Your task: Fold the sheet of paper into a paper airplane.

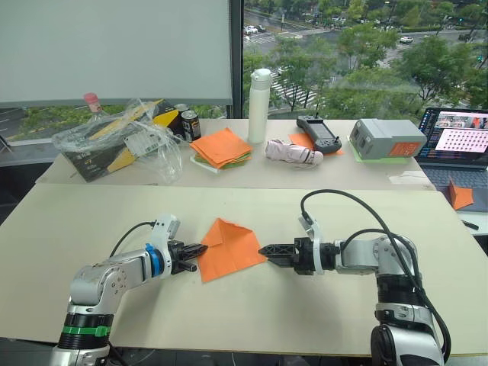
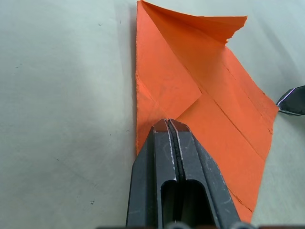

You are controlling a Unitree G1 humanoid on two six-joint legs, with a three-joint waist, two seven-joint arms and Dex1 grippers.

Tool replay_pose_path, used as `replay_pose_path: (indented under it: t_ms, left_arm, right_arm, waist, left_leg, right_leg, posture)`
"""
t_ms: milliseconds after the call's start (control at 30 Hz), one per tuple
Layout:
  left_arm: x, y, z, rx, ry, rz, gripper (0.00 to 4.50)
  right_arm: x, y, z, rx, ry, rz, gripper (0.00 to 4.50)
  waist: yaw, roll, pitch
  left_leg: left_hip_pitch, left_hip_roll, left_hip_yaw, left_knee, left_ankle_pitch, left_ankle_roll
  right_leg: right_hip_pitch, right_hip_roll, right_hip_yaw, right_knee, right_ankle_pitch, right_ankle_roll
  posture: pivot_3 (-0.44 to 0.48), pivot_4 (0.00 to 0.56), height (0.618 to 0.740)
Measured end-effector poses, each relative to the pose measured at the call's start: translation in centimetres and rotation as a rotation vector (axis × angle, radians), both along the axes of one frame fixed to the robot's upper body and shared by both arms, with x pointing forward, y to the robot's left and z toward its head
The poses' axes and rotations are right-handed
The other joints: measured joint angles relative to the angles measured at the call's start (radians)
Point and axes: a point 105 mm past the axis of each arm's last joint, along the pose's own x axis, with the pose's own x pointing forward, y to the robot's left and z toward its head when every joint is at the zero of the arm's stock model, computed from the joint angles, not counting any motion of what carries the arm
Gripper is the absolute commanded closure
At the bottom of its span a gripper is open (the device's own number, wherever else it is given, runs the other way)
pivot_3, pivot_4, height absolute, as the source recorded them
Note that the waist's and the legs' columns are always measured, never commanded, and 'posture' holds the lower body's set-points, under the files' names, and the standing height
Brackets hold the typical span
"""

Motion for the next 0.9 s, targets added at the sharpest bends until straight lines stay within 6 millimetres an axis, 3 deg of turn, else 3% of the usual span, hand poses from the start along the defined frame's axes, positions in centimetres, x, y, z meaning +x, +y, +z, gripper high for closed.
replay_pose_path:
  t_ms: [900]
  left_arm:
    - [0.0,0.0,0.0,0.0,0.0,0.0,4.5]
  right_arm:
    - [0.0,1.3,-0.1,0.019,0.006,0.001,1.52]
  waist:
    - [0.0,0.0,0.0]
  left_leg:
    - [0.0,0.0,0.0,0.0,0.0,0.0]
  right_leg:
    - [0.0,0.0,0.0,0.0,0.0,0.0]
  posture:
    - [0.0,0.15,0.74]
